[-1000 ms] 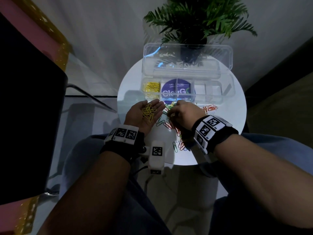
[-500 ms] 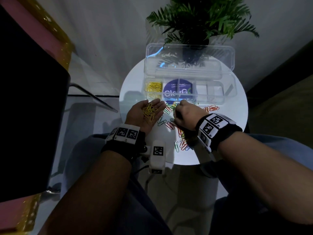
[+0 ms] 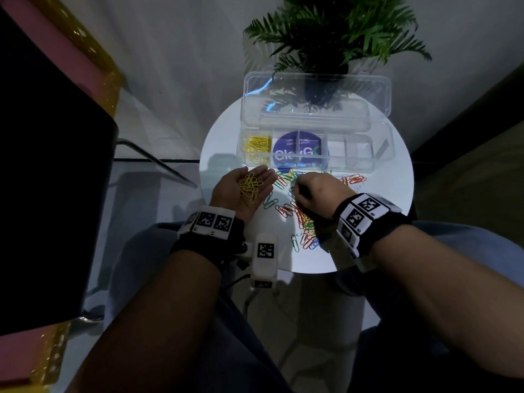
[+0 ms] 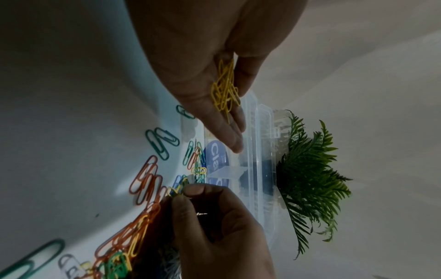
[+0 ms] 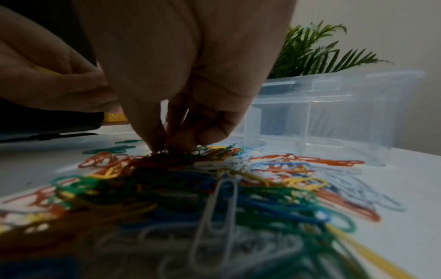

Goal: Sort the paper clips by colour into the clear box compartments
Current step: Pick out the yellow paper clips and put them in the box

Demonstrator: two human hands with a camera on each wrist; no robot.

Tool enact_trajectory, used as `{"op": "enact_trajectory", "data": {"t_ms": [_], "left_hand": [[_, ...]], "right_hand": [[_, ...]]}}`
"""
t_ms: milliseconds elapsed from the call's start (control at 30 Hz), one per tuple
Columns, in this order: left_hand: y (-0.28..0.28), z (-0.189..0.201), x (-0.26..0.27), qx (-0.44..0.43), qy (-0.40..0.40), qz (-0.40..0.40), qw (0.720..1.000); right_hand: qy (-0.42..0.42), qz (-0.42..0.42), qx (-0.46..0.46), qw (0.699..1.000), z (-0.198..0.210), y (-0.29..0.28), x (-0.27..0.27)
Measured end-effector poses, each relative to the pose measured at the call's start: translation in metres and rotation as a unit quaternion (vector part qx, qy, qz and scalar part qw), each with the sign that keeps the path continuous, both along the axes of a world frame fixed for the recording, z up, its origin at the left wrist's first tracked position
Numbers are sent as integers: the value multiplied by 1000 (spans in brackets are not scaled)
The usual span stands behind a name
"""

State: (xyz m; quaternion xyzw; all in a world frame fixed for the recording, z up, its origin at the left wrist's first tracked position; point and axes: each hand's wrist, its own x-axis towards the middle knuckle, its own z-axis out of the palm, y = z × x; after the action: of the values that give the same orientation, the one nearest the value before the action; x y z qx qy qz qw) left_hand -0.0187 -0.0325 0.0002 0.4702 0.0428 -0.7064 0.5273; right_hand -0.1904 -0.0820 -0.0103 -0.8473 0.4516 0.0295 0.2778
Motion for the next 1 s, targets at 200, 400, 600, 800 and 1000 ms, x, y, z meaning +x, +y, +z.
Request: {"op": "enact_trajectory", "data": {"t_ms": [200,400,600,800,1000], "left_hand": [[-1,-2,1,2,-1,1,1000],[0,-3,2,-1,4,2,1000],[1,-1,4,-4,22,6,1000],[1,-1,4,-5,23,7,1000],[0,-4,3,-3,8,5,1000]], "right_hand": [[46,-15,9,999,4,-2,8],[40,-8,17,999,0,-2,8],[-25,-77,13,997,3,1,0],[-30,-92,-3,995,9,-7,-10],[73,-53,-17,996,0,-6,3]]}}
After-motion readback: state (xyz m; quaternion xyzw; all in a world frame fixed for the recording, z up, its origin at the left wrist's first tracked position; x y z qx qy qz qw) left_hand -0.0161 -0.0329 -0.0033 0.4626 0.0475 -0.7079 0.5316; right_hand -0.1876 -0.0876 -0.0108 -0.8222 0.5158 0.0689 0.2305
